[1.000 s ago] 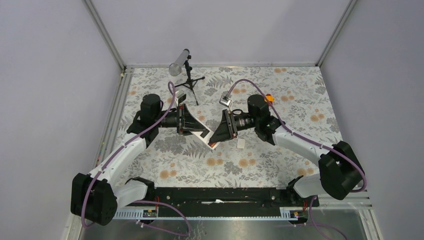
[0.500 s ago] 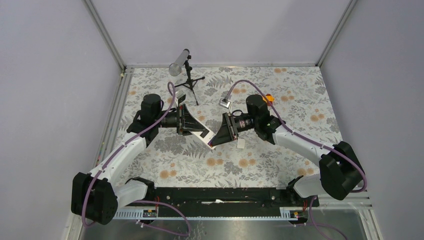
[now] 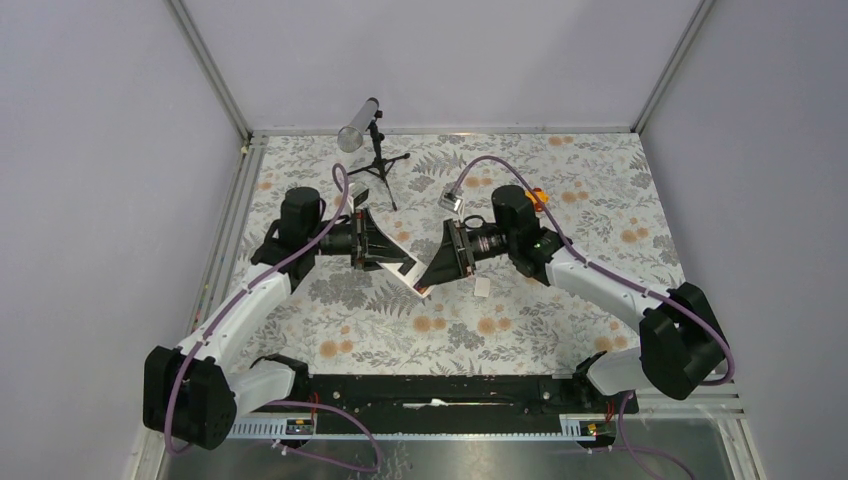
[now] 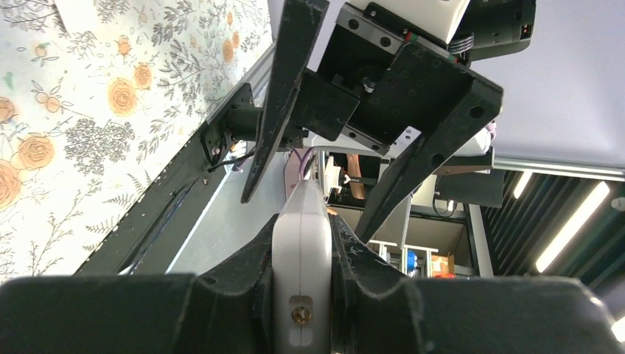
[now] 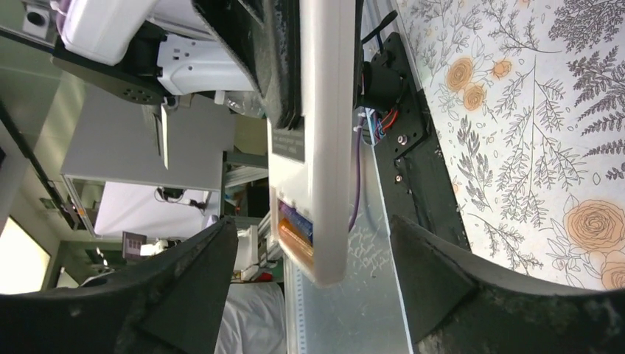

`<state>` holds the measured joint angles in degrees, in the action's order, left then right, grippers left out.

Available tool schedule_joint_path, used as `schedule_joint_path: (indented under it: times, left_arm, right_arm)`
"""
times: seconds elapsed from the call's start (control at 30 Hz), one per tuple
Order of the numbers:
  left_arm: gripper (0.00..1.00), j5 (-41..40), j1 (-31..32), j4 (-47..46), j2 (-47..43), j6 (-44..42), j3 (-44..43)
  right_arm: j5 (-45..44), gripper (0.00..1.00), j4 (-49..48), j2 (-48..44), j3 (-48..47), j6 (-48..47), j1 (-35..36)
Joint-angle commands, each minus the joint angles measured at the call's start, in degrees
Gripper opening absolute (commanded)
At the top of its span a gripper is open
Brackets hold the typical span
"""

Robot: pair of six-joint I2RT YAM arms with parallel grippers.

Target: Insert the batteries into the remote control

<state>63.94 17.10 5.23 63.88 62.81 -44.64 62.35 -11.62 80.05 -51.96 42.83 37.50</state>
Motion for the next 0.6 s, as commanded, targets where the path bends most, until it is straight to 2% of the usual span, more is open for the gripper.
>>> schedule_joint_path:
  times: [0.0, 0.1, 0.27, 0.4, 0.47, 0.57]
  left_arm:
    - [0.0, 1.79, -2.57, 0.38, -1.7, -2.97, -1.64]
    - [0.0, 1.76, -3.91, 0.18, -2.93, -3.32, -1.34]
    - [0.0, 0.43, -4.27, -5.56, -4.27, 0.34, -0.51]
    - [0.0, 0.65, -4.27, -7.91, -4.37, 1.79, -0.09]
    - [0.0, 0.66, -4.27, -7.82, -4.3, 1.84, -0.01]
    - [0.0, 0.39, -4.27, -7.73, -4.12, 1.93, 0.08]
  right_arm:
    - [-1.48, 0.84, -14.05, -2.73, 2.62, 12.31, -2.45]
    - [-3.68, 0.85, -19.86, -4.3, 4.86, 18.24, -3.58]
    - [-10.57, 0.83, -15.64, -5.61, 5.27, 18.54, -3.5]
    - [-11.98, 0.8, -12.83, -4.88, 4.12, 16.33, -3.08]
    - [-11.99, 0.75, -12.67, -4.21, 3.21, 15.88, -2.62]
    - [-11.73, 0.61, -11.63, -3.12, 1.85, 14.64, -2.02]
